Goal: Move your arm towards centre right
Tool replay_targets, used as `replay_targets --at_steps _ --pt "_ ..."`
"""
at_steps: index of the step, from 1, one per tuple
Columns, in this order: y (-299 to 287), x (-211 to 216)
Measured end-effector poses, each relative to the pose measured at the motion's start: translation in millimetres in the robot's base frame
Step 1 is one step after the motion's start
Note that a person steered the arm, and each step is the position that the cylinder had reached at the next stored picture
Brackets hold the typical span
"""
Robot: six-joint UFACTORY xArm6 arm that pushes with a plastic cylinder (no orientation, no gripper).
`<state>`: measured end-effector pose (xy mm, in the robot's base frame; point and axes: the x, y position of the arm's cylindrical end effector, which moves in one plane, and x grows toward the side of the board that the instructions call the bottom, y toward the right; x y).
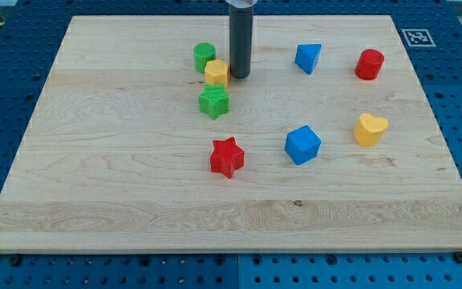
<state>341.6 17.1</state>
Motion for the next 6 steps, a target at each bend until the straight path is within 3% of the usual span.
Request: replay_targets --at_steps 3,6 --pt "74 0" --pt "176 37"
